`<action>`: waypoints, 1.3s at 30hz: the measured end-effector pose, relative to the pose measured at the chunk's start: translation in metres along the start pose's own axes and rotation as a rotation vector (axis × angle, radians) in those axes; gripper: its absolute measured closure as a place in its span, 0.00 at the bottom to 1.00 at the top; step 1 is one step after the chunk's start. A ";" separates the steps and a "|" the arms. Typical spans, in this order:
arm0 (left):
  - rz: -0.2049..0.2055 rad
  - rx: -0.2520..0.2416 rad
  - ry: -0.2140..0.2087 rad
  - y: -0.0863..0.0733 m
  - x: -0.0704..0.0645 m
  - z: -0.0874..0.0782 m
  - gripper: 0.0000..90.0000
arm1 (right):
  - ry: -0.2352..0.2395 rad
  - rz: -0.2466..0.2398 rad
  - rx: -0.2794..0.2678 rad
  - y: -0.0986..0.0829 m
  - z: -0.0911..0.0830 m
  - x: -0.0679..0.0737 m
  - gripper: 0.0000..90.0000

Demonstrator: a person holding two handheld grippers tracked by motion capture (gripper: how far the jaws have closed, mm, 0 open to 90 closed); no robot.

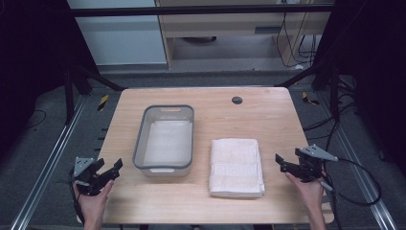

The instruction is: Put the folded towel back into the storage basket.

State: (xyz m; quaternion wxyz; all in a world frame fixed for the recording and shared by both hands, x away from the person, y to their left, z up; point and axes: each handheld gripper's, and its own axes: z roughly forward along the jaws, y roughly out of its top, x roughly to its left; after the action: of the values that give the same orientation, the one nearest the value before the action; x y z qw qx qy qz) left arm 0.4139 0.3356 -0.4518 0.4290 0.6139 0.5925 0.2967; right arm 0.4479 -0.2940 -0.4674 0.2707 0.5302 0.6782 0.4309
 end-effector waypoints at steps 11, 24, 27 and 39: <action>0.037 -0.032 -0.014 0.004 -0.016 -0.009 0.32 | 0.009 -0.001 -0.027 0.004 -0.006 0.002 0.21; 0.057 -0.055 -0.085 0.007 -0.039 -0.014 0.34 | 0.065 0.000 -0.055 0.015 -0.013 0.013 0.23; 0.063 -0.055 -0.101 0.008 -0.043 -0.015 0.34 | 0.071 -0.010 -0.056 0.018 -0.014 0.015 0.24; 0.078 -0.078 -0.182 0.014 -0.067 -0.022 0.39 | 0.116 -0.055 -0.092 0.032 -0.024 0.028 0.31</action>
State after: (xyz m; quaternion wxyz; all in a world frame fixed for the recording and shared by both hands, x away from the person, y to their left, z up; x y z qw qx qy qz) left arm 0.3924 0.2743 -0.4200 0.4927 0.6437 0.5147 0.2793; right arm 0.4357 -0.2720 -0.4250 0.2670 0.4725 0.6864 0.4840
